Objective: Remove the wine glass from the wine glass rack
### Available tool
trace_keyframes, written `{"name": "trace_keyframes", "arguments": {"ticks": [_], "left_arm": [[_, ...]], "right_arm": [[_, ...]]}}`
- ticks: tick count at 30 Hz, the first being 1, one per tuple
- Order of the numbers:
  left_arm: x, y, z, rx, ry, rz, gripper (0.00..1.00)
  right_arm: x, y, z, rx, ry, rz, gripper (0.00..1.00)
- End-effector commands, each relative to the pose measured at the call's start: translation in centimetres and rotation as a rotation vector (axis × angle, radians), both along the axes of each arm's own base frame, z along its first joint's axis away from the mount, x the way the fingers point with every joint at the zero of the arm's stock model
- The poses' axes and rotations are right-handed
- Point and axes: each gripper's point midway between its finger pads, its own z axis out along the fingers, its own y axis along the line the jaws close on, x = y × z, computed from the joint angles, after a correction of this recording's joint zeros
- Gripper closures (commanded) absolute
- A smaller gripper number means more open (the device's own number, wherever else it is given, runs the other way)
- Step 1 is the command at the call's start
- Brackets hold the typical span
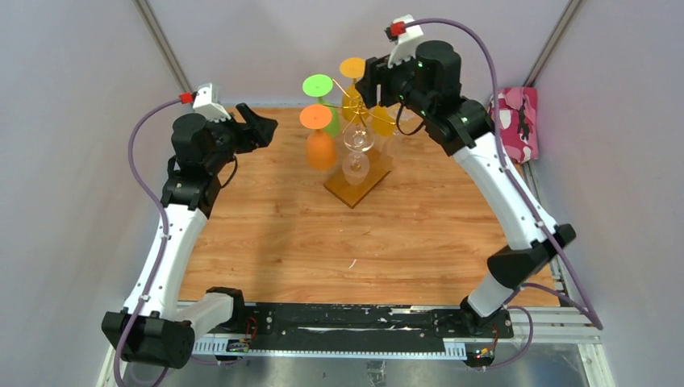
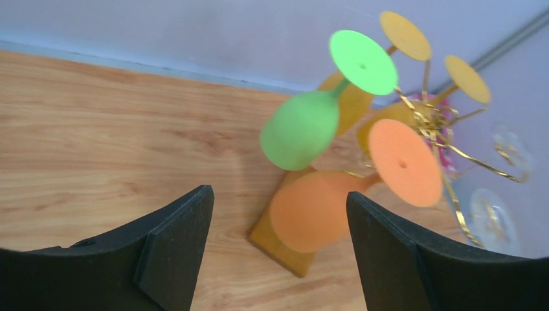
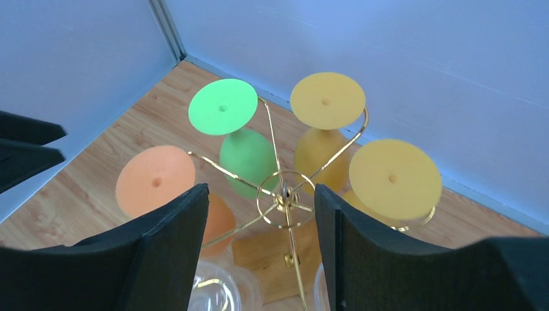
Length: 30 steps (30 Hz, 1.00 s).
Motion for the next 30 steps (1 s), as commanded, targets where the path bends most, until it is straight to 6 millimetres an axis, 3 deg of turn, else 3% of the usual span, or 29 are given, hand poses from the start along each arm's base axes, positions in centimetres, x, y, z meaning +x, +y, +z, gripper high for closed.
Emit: {"name": "trace_keyframes", "arguments": {"ticks": [1,4,11,22,30], "left_arm": [[-0.8,-5.0,1.6,-0.226,-0.003,-0.248,0.20],[-1.8,-6.8,2.3,-0.330,-0.008,-0.359,0.23],[-2.6,-8.1,2.3,-0.477,0.010,-0.443,0.32],[0.0,-9.0,1.3,-0.583,0.050,-0.482,0.35],[0.7,-9.2,1.4,-0.582,0.052,-0.478,0.40]], "right_arm": [[-3.4,-2.3,4.2,0.097,-0.110,0.008,0.37],[-5.3,-4.3,4.9,0.110,-0.140,-0.027,0.39],[-7.8,-8.4,4.5,0.124,-0.168,-0.143,0.43],[-9.0,-9.8,3.6,0.127,-0.169,-0.174,0.50],[-8.7,-9.8,3.0,0.120,-0.162,-0.187,0.65]]}}
